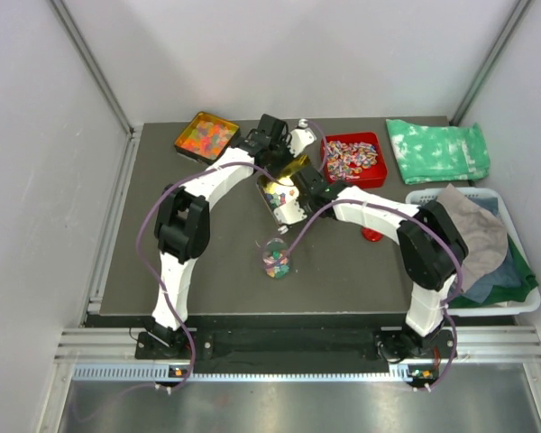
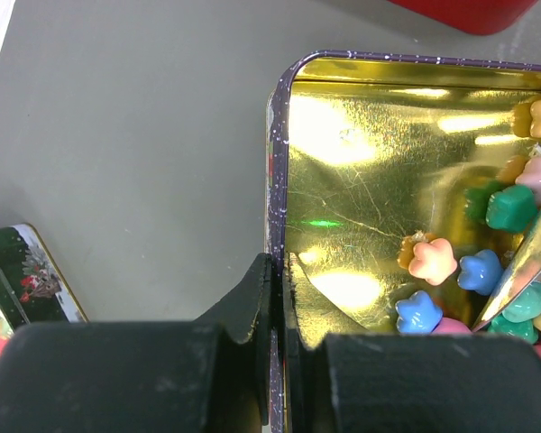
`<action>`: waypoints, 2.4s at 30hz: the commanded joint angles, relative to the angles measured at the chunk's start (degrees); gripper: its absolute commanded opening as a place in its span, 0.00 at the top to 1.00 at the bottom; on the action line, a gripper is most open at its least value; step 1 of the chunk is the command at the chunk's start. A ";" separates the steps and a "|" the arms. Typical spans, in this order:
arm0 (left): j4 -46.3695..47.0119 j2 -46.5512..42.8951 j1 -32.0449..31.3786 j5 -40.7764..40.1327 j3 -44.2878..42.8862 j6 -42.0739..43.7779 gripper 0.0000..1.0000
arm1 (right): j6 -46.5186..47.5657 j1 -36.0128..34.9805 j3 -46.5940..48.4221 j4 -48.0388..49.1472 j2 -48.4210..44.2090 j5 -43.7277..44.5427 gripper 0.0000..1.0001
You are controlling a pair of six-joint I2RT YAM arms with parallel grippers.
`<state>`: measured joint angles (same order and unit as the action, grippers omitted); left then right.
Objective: Pack the candies
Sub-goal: Scoop the fake candies from the storage box.
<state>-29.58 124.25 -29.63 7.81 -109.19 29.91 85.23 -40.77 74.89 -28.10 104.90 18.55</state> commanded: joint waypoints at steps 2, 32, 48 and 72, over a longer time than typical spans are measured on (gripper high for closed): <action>5.33 -5.42 -0.70 0.71 -3.31 -2.75 1.00 | -4.10 -0.71 2.01 -0.64 1.44 -1.84 1.00; 0.14 -0.06 -0.70 -5.44 -9.29 -6.62 1.00 | -31.79 -0.80 17.31 -14.88 10.85 -7.03 1.00; 0.49 0.21 -0.70 -7.02 -8.15 -7.76 1.00 | -43.04 -0.71 17.04 -9.88 10.15 -5.80 1.00; -0.21 1.17 -0.35 -7.37 -8.59 -9.87 1.00 | -52.97 -0.89 15.64 -2.05 8.39 -8.35 1.00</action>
<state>-33.43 126.30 -29.69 -1.39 -114.65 22.94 34.41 -40.77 90.74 -34.72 115.04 11.49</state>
